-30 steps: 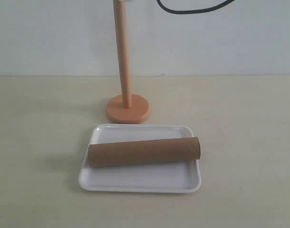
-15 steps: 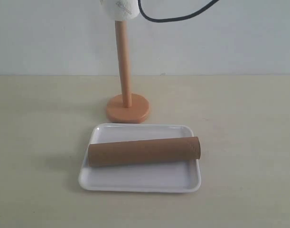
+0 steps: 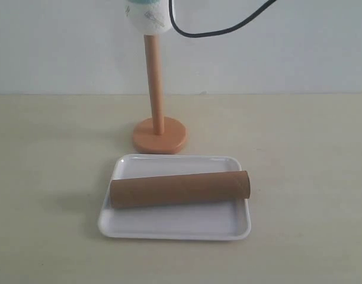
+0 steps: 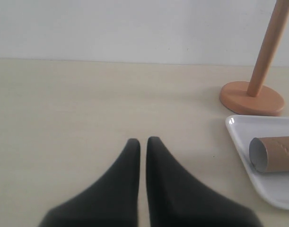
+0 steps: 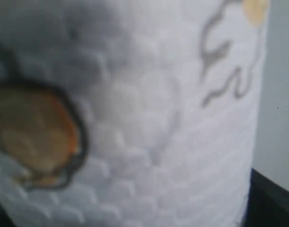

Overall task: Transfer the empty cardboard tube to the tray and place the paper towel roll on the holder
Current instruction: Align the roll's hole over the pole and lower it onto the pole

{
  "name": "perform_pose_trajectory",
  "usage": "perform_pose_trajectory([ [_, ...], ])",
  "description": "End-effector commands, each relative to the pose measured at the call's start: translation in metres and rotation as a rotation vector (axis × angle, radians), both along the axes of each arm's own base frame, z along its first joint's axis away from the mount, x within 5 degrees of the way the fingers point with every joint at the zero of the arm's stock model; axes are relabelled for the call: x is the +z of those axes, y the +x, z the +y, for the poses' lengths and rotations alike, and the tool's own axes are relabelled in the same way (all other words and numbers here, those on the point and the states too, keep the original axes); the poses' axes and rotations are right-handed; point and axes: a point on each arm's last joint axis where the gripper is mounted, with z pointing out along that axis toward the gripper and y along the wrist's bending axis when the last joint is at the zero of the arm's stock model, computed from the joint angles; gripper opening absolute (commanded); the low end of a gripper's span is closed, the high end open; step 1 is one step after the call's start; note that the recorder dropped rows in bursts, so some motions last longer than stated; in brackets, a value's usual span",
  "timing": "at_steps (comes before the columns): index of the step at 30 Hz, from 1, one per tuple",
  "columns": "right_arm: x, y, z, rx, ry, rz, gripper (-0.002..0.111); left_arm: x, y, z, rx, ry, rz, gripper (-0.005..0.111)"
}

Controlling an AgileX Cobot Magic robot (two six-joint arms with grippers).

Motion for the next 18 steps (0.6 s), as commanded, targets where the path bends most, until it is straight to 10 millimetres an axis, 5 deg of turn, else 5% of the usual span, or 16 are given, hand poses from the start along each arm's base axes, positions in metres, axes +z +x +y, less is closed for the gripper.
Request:
perform_pose_trajectory([
  [1, 0.008, -0.003, -0.001, -0.006, 0.004, 0.0, 0.0, -0.001, 0.0, 0.0, 0.0, 0.003, 0.001, 0.004],
  [18, -0.017, -0.006, 0.006, 0.005, -0.004, 0.102, 0.0, -0.001, 0.0, 0.0, 0.0, 0.003, 0.001, 0.004],
])
